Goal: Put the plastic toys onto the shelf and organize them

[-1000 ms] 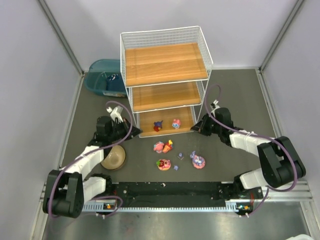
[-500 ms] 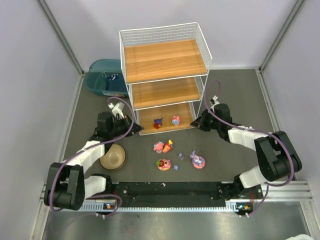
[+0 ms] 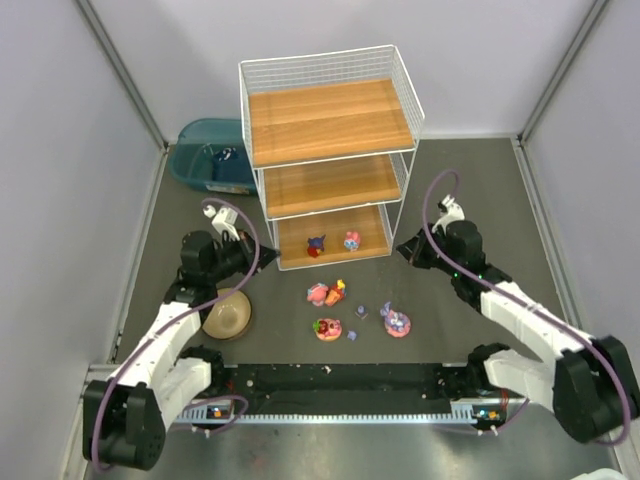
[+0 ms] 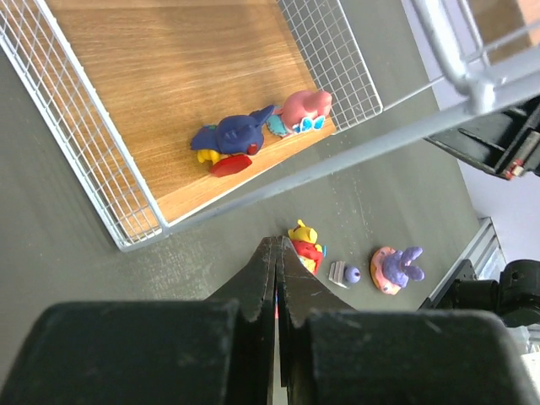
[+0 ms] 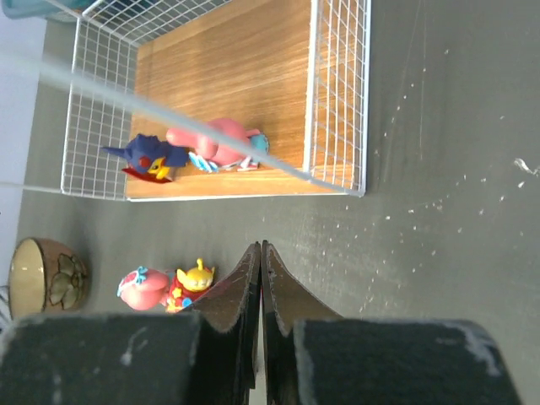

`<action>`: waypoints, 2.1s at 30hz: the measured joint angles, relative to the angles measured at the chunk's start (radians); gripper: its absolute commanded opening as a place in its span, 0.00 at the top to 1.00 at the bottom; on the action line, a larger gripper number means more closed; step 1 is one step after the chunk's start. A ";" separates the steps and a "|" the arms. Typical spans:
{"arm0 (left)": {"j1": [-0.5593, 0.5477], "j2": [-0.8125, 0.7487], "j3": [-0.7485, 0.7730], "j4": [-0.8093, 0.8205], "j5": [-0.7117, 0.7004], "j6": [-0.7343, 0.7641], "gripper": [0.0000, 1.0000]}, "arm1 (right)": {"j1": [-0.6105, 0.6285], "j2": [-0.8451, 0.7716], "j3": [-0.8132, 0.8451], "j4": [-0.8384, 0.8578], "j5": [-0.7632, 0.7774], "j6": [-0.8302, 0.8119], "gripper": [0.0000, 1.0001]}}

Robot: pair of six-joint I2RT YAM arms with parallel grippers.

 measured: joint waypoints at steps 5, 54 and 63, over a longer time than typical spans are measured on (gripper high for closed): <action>0.000 -0.031 -0.032 -0.018 -0.012 0.000 1.00 | 0.134 -0.203 -0.071 -0.107 0.124 -0.035 0.87; -0.002 -0.104 -0.103 -0.067 -0.026 -0.049 1.00 | 0.521 -0.309 -0.271 -0.439 0.317 0.269 1.00; -0.002 -0.104 -0.111 -0.066 -0.031 -0.054 1.00 | 0.549 -0.480 -0.270 -0.519 0.360 0.252 0.56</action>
